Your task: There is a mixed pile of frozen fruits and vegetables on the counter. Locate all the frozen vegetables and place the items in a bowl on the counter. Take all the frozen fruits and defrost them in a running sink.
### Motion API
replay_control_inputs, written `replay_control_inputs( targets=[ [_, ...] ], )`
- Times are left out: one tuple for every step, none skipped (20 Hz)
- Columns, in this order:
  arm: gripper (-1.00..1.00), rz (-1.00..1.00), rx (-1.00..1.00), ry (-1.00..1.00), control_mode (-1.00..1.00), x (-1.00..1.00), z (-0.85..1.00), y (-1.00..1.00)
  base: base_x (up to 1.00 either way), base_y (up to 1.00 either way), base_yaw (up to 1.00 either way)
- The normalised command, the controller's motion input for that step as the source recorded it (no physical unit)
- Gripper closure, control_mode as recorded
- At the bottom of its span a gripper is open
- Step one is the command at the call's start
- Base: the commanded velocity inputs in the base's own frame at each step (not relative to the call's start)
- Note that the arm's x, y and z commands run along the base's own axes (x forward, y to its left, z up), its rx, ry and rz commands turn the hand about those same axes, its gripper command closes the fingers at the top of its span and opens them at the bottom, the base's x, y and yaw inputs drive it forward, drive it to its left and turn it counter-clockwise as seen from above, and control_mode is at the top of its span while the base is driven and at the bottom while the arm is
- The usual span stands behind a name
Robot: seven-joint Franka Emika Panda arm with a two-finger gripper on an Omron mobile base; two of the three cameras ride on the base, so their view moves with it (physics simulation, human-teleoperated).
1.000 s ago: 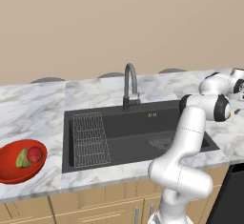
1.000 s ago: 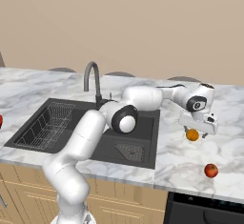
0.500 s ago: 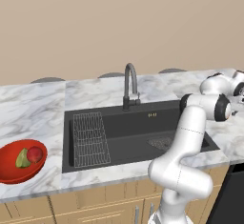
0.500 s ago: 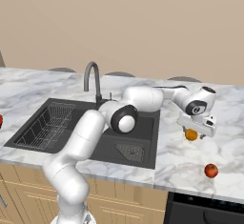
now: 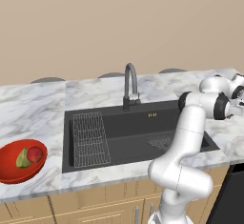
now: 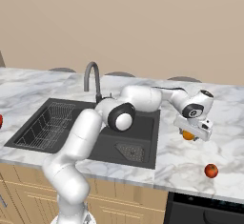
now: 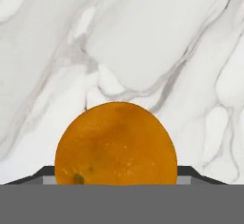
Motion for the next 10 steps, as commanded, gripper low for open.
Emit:
replay_control_inputs(
  targets=[
    [1.0,0.0,0.0,0.03,-1.0,0.0,0.0,0.16,0.0,0.0,0.0],
    [1.0,-0.01,-0.04,0.07,-1.0,0.0,0.0,0.32,0.0,0.0,0.0],
    [1.0,0.0,-0.06,0.05,-1.0,-0.09,0.01,0.31,0.0,0.0,0.0],
    [1.0,0.0,-0.05,0.04,-1.0,-0.19,0.06,0.41,0.0,0.0,0.0],
    [1.0,0.0,-0.08,0.04,-1.0,-0.25,0.14,0.54,0.0,0.0,0.0],
    [1.0,0.0,-0.06,0.0,-1.0,-0.39,0.27,0.59,0.0,0.0,0.0],
    [1.0,0.0,-0.04,0.0,-1.0,-0.5,0.36,0.6,0.0,0.0,0.0],
    [1.0,0.0,-0.04,-0.03,-1.0,-0.54,0.48,0.62,0.0,0.0,0.0],
    [1.0,0.0,-0.03,-0.07,-1.0,-0.6,0.53,0.64,0.0,0.0,0.0],
    [1.0,0.0,-0.01,-0.09,-1.0,-0.61,0.51,0.67,0.0,0.0,0.0]
  ],
)
